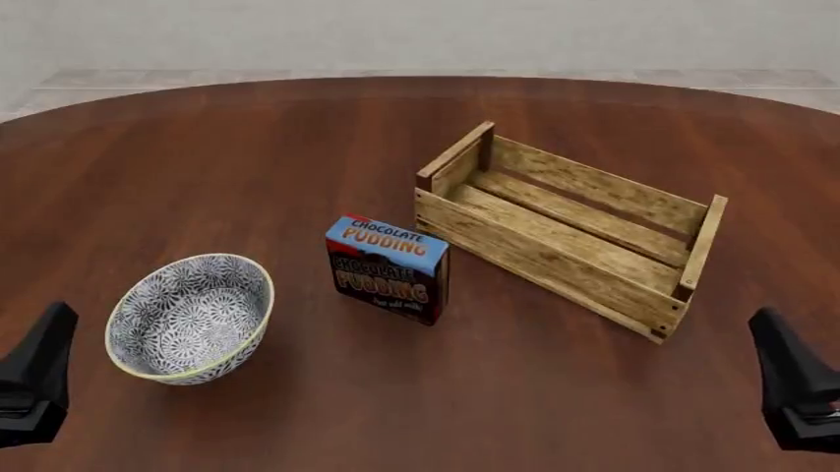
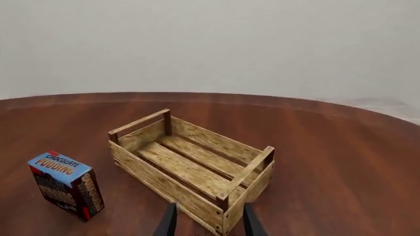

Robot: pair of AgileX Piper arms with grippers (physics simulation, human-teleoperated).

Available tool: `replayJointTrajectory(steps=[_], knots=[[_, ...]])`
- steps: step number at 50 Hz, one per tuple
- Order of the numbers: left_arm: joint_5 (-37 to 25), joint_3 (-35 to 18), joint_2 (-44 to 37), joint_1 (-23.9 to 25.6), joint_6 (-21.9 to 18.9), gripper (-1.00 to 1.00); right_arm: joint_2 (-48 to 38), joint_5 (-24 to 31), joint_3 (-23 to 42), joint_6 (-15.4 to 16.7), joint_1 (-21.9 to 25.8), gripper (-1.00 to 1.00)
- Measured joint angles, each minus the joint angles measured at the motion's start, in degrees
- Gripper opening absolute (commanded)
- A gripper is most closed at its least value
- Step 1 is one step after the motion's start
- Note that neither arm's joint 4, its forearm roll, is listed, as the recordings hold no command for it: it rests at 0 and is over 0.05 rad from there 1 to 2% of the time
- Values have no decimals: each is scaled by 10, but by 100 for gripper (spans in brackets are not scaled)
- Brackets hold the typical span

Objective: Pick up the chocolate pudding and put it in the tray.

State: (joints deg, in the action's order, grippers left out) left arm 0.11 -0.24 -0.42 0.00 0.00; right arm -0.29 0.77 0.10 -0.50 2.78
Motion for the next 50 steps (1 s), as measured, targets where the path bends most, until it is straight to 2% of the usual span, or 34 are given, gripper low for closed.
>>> replayJointTrajectory(steps=[11,24,50], knots=[[0,0,0,0,0,100,-4,7,-1,-3,6,100],[0,0,0,0,0,100,-22,10,-1,10,10,100],[0,0,0,0,0,100,-13,70,-1,43,41,100]])
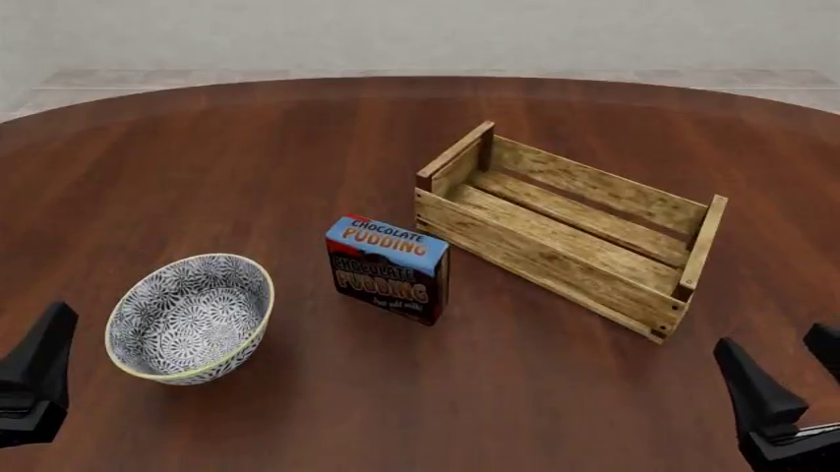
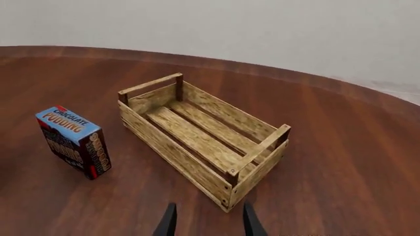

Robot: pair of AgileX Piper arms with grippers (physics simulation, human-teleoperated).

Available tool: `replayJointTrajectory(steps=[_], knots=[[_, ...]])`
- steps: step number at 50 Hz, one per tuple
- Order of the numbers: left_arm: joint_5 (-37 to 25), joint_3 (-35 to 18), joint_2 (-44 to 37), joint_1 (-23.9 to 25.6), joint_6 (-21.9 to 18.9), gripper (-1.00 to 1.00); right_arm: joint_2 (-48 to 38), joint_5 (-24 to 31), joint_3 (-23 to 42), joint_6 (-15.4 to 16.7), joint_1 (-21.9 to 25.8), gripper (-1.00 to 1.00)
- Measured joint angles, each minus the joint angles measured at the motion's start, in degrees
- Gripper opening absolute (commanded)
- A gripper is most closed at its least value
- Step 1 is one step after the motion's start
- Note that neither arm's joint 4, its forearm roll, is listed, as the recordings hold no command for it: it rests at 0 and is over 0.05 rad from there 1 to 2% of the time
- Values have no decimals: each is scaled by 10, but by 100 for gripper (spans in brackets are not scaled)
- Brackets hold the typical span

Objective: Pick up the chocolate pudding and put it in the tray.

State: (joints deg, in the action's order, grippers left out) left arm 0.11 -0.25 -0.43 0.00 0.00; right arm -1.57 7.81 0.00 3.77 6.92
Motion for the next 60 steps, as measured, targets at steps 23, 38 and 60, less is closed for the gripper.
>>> replayJointTrajectory(steps=[23,38,60], knots=[[0,0,0,0,0,100,-177,23,188,12,39,100],[0,0,0,0,0,100,-251,95,345,14,63,100],[0,0,0,0,0,100,-358,72,445,16,114,100]])
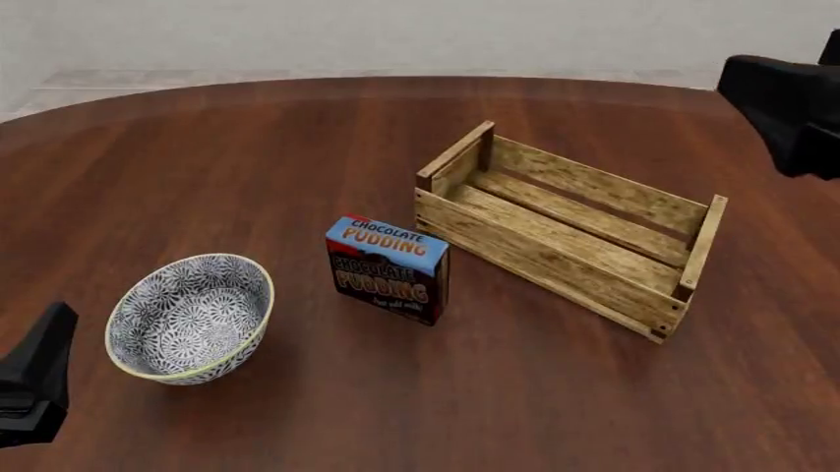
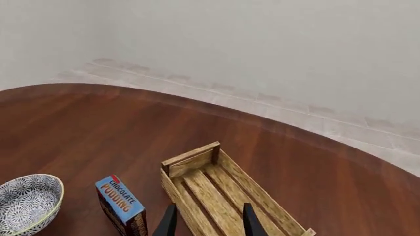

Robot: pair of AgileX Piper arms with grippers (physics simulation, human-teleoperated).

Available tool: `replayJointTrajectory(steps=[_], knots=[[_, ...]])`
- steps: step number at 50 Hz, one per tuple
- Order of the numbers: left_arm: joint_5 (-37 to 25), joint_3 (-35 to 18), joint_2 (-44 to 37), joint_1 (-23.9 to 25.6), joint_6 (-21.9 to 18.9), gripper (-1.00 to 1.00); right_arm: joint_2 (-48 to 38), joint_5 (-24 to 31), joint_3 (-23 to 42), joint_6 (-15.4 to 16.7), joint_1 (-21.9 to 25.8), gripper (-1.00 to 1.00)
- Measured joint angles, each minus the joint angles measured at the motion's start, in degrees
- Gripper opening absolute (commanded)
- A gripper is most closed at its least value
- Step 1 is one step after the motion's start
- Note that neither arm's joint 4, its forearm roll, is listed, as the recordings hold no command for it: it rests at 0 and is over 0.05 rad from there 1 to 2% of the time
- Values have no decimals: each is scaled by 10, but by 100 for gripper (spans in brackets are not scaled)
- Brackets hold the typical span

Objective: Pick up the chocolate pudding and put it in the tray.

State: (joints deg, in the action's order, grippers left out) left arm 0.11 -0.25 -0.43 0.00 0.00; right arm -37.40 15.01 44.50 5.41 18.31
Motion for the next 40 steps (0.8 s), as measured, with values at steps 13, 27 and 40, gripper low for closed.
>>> replayJointTrajectory(steps=[13,27,40], knots=[[0,0,0,0,0,100,-64,-24,40,2,30,100],[0,0,0,0,0,100,-133,-40,79,16,69,100],[0,0,0,0,0,100,-195,-42,117,15,100,100]])
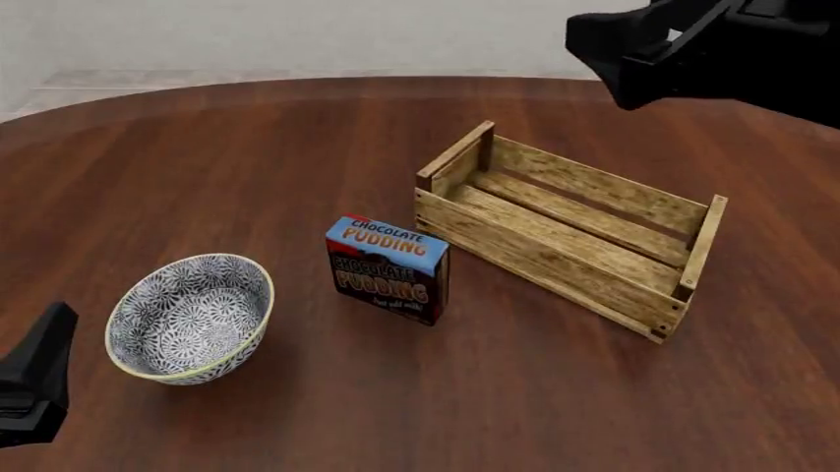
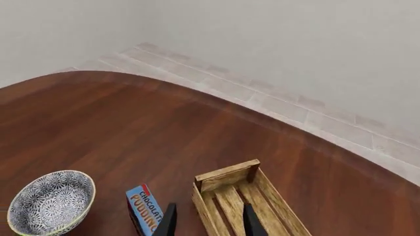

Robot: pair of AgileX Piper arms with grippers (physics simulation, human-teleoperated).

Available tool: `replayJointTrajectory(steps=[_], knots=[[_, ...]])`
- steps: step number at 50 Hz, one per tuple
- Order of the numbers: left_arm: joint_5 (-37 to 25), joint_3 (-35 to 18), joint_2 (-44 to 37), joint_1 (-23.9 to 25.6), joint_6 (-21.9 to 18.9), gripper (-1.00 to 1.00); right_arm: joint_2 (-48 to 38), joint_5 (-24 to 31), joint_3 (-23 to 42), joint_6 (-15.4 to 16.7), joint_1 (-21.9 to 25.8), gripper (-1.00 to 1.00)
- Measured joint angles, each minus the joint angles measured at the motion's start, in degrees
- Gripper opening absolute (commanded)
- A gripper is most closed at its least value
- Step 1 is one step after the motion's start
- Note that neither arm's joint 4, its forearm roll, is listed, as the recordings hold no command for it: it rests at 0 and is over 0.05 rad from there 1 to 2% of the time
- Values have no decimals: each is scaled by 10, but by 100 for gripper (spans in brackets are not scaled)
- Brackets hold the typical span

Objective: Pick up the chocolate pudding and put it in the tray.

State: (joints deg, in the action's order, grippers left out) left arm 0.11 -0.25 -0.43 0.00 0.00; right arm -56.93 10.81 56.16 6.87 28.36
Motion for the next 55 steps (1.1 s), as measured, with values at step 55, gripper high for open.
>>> replayJointTrajectory(steps=[55], knots=[[0,0,0,0,0,100,-203,99,174,63,123,100]])
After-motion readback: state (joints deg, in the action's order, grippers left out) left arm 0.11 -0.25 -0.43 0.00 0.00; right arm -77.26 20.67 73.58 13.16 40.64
